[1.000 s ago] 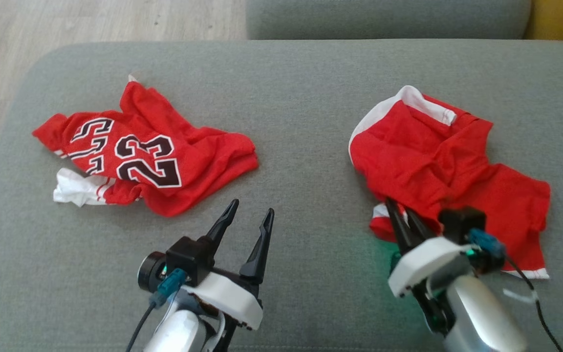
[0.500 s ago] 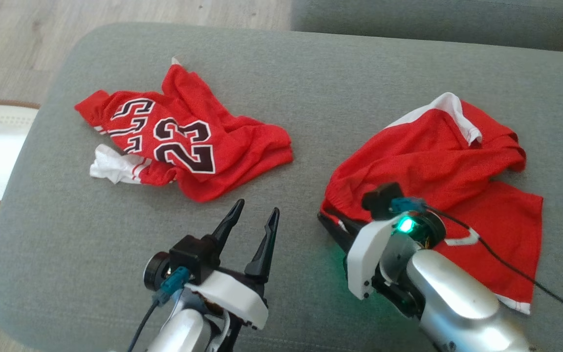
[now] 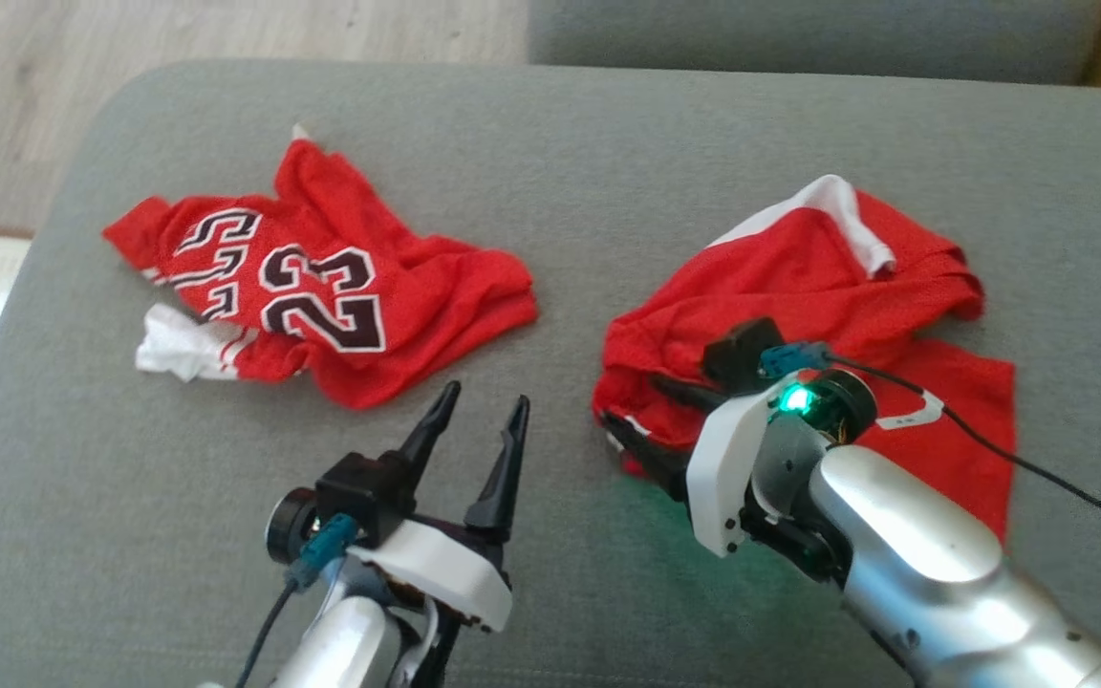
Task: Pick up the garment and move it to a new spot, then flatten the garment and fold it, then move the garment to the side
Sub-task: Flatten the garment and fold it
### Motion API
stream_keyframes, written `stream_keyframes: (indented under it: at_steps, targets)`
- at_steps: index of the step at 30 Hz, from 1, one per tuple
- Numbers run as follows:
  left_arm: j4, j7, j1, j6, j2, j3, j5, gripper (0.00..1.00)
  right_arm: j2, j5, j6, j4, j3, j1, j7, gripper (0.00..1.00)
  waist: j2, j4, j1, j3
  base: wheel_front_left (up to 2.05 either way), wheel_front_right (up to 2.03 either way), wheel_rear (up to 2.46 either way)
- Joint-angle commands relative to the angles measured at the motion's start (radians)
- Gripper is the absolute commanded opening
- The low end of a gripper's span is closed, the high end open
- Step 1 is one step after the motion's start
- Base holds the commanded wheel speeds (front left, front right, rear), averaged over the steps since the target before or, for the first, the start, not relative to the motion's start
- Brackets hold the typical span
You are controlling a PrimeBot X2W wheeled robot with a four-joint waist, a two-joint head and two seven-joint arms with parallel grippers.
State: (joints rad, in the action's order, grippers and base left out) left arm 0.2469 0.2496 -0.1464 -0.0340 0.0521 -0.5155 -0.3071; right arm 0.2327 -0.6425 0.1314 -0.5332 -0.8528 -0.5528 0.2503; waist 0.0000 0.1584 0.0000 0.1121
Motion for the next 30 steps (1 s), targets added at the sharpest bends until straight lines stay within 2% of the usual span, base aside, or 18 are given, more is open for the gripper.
stream_keyframes:
  at_steps: [1, 8, 11, 14, 19, 25, 30]
  targets:
    - [-0.030, 0.012, -0.037, 0.003, -0.002, 0.040, 0.008, 1.00, 0.004, -0.006, -0.001, 0.042, 0.000, -0.017, 0.010, 1.00, 0.0000, -0.025, 0.0000, -0.022, 0.00, 0.00, 0.00]
    - [-0.027, 0.012, -0.018, 0.006, -0.002, 0.056, 0.015, 1.00, 0.058, -0.006, -0.001, 0.150, 0.029, 0.041, 0.060, 1.00, 0.0000, -0.078, 0.0000, -0.079, 0.00, 0.00, 0.00]
    - [-0.026, 0.012, -0.008, 0.004, -0.002, 0.067, 0.017, 1.00, 0.074, 0.012, -0.001, 0.186, 0.103, 0.097, 0.042, 1.00, 0.0000, -0.098, 0.0000, -0.096, 0.00, 0.00, 0.00]
    - [-0.027, 0.012, -0.001, 0.010, -0.002, 0.078, 0.027, 1.00, 0.072, 0.050, -0.001, 0.215, 0.219, 0.173, -0.008, 1.00, 0.0000, -0.117, 0.0000, -0.100, 0.00, 0.00, 0.00]
    - [-0.011, 0.012, 0.004, 0.033, 0.000, 0.110, 0.061, 1.00, 0.007, 0.173, -0.001, 0.247, 0.467, 0.324, -0.145, 1.00, 0.0000, -0.151, 0.0000, -0.087, 0.00, 0.00, 0.00]
    - [0.007, 0.012, 0.003, 0.074, 0.013, 0.172, 0.097, 1.00, -0.156, 0.353, -0.001, 0.270, 0.762, 0.510, -0.330, 1.00, 0.0000, -0.192, 0.0000, -0.059, 0.00, 0.00, 0.00]
    - [0.015, 0.012, 0.003, 0.097, 0.014, 0.206, 0.117, 1.00, -0.181, 0.384, -0.001, 0.260, 0.807, 0.557, -0.394, 1.00, 0.0000, -0.206, 0.0000, -0.048, 0.00, 0.00, 0.00]
